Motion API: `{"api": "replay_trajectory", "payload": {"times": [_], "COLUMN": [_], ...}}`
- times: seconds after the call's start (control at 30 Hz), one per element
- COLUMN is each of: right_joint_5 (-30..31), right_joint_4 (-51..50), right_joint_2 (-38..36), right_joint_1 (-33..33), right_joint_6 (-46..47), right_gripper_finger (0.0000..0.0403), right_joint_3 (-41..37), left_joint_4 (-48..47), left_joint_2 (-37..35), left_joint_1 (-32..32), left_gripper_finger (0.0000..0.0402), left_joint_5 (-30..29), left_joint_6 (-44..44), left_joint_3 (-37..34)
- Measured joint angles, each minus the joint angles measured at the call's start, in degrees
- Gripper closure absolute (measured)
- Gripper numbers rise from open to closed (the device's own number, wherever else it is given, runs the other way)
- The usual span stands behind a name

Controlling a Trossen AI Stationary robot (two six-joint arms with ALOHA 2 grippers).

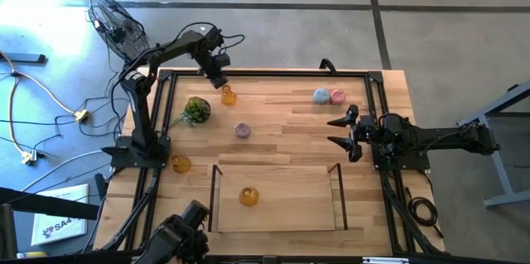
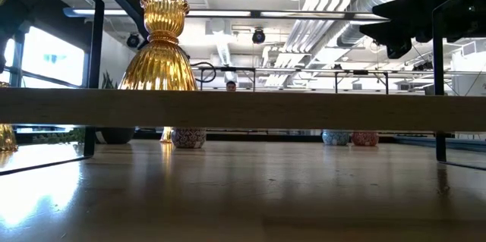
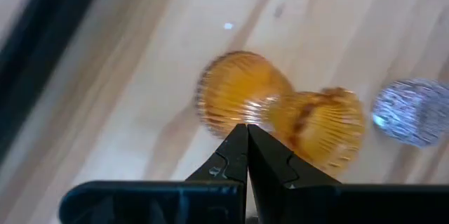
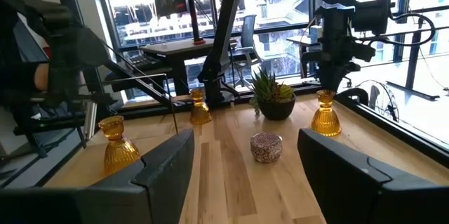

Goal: Pick & Place candle stick holders
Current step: Put the top gold glass candle holder on the shelf

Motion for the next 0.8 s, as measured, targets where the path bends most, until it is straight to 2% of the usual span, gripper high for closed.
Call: {"api": "replay_trajectory", "payload": {"times": [0.8], "right_joint_5": [-1.4], "right_joint_4": [-0.5], "right_joint_2": [0.0], "right_joint_1": [0.0], "right_joint_6": [0.4], "right_gripper_finger": [0.0153], "right_joint_3": [0.0], "left_joint_4": [-5.1], "left_joint_2": [0.0], "left_joint_1": [-10.3], "left_gripper_finger": [0.0401], "left_joint_5": [2.3], "left_joint_6": [2.2], "left_joint_3": [0.0]}}
